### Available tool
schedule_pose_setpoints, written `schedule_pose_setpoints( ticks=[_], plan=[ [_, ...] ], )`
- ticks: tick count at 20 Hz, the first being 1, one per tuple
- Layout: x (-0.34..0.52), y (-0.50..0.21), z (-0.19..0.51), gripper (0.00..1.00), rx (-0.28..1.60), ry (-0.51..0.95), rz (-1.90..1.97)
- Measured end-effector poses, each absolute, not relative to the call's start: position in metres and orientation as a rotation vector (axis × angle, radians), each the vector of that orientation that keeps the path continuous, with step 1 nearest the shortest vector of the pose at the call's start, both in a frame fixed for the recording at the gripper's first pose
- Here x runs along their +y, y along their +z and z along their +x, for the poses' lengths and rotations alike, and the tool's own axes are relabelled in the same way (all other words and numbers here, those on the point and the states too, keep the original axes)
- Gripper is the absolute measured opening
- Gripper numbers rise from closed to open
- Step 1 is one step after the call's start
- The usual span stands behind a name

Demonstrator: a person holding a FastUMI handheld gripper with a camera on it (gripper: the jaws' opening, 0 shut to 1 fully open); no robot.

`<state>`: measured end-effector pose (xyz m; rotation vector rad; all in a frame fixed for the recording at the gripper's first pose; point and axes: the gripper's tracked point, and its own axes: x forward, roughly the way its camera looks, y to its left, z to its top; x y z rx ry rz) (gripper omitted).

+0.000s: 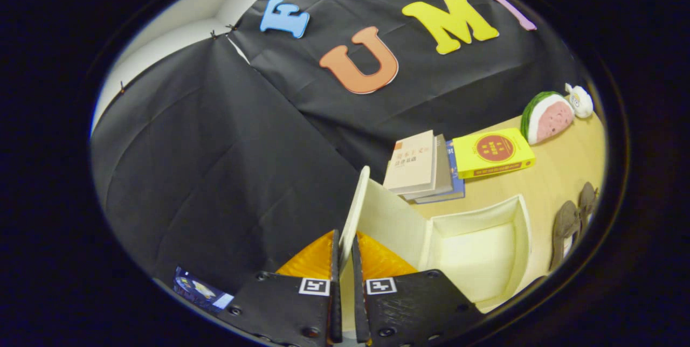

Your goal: Open the storage box then place both shoes into the box .Put the left shoe in first, then the right shoe, with the right side of both shoes facing outward in a uniform manner.

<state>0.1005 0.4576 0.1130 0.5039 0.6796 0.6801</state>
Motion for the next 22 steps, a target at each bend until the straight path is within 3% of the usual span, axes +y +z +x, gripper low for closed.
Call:
schedule_pose_setpoints(
  ticks=[3,4,9,11,14,22],
  plan=[
    [0.492,0.104,0.094,0.13,0.684,0.688,0.482],
    [0.502,0.105,0.094,0.18,0.671,0.695,0.48],
    [0.51,0.11,0.093,0.73,0.562,0.673,0.371],
    [0.503,0.115,0.089,0.88,0.525,0.661,0.347],
    [0.482,0.128,0.079,0.94,0.465,0.636,0.299],
    [0.375,0.136,0.076,0.96,0.295,0.496,0.119]
  ],
)
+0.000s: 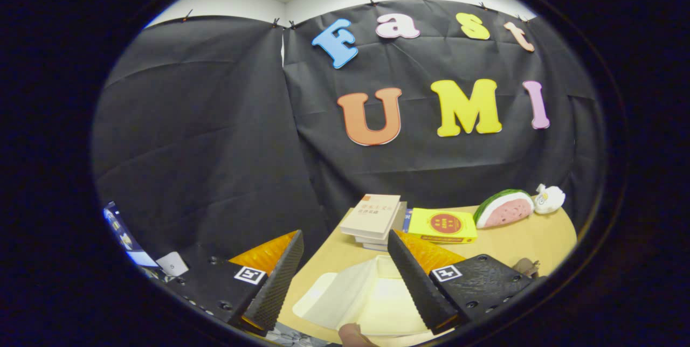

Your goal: Open the storage box then place both shoes into the box .Put the left shoe in first, then the right shoe, with the right side of both shoes facing outward in a uniform manner.

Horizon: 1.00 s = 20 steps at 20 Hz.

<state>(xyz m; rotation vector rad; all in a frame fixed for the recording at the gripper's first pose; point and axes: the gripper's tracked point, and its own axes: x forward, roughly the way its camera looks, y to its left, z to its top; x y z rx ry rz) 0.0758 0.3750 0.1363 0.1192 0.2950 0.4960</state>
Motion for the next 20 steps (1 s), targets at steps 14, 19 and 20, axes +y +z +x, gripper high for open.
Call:
schedule_pose_setpoints(
  ticks=[14,19,20],
  plan=[
    [0.131,0.034,0.136,0.96,0.382,0.216,0.059],
    [0.066,-0.041,0.156,0.96,0.526,0.147,0.013],
    [0.056,-0.055,0.157,0.96,0.554,0.141,0.004]
  ],
)
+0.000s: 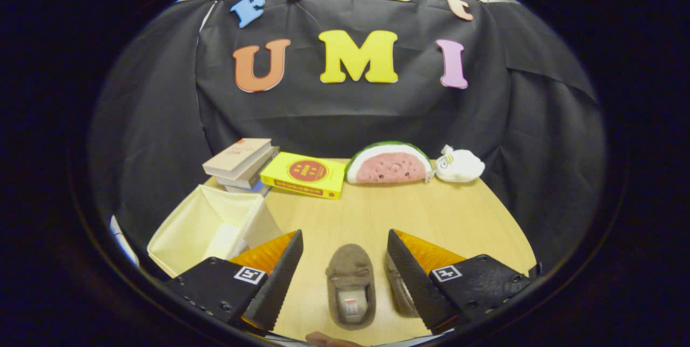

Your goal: Open the storage box then place both shoes into the box .Put the left shoe in first, then the right shoe, with the right side of both shoes facing outward in a uniform manner.

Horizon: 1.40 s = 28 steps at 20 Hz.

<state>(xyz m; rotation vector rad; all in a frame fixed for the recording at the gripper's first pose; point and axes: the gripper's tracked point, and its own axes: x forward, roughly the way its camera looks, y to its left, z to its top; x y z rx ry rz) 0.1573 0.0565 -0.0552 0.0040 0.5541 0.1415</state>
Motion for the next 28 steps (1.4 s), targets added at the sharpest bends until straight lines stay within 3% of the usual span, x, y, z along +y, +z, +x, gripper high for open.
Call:
schedule_pose_setpoints(
  ticks=[9,11,13,16,18,20,22,25,27,28],
  plan=[
    [0.017,-0.15,0.146,0.94,0.778,0.114,-0.062],
    [0.014,-0.168,0.145,0.85,0.827,0.101,-0.078],
    [0.016,-0.18,0.142,0.85,0.862,0.107,-0.088],
    [0.017,-0.199,0.141,0.71,0.931,0.092,-0.084],
    [0.018,-0.212,0.145,0.48,0.973,0.074,-0.062],
    [0.018,-0.222,0.15,0.38,0.993,0.069,-0.061],
    [0.019,-0.232,0.149,0.37,1.037,0.065,-0.048],
    [0.029,-0.236,0.147,0.05,1.078,0.084,0.015],
    [0.03,-0.233,0.148,0.07,1.067,0.081,0.008],
    [0.031,-0.233,0.147,0.01,1.061,0.079,0.012]
  ],
)
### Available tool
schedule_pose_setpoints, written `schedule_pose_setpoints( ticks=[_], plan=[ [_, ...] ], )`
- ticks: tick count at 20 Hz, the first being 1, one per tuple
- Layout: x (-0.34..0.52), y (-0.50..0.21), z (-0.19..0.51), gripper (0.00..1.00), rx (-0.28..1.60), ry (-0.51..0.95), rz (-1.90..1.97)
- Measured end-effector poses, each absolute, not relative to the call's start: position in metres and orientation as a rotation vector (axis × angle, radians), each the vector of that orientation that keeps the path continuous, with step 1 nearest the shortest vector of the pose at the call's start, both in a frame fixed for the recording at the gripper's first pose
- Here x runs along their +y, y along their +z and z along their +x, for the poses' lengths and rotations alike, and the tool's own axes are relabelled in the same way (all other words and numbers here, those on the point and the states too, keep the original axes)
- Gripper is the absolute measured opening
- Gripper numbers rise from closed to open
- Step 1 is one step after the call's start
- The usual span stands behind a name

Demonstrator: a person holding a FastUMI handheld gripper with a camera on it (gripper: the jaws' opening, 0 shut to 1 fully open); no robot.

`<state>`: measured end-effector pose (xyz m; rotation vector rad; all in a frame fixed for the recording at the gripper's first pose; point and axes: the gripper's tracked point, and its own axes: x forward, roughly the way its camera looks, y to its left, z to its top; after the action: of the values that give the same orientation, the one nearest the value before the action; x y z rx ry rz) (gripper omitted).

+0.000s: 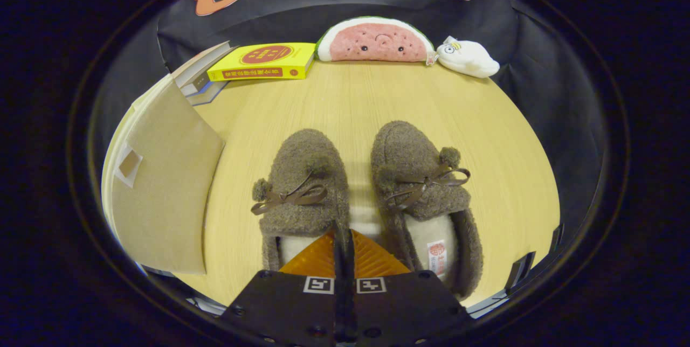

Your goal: Open the storage box then place both shoes into the box .Put the left shoe in first, then the right shoe, with the right side of both shoes facing outward in a uniform manner.

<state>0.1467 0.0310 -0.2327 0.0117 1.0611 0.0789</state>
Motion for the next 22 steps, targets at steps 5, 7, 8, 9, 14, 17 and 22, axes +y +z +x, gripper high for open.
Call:
schedule_pose_setpoints(
  ticks=[5,7,8,9,14,17,22],
  plan=[
    [0.037,-0.219,0.146,0.0,1.037,0.085,0.06],
    [0.043,-0.207,0.141,0.0,1.029,0.095,0.08],
    [0.044,-0.2,0.138,0.0,1.017,0.097,0.078],
    [0.046,-0.192,0.135,0.0,1.003,0.102,0.076],
    [0.066,-0.136,0.117,0.01,0.938,0.147,0.109],
    [0.078,-0.102,0.113,0.0,0.879,0.16,0.087],
    [0.087,-0.111,0.117,0.0,0.902,0.143,0.063]
  ],
)
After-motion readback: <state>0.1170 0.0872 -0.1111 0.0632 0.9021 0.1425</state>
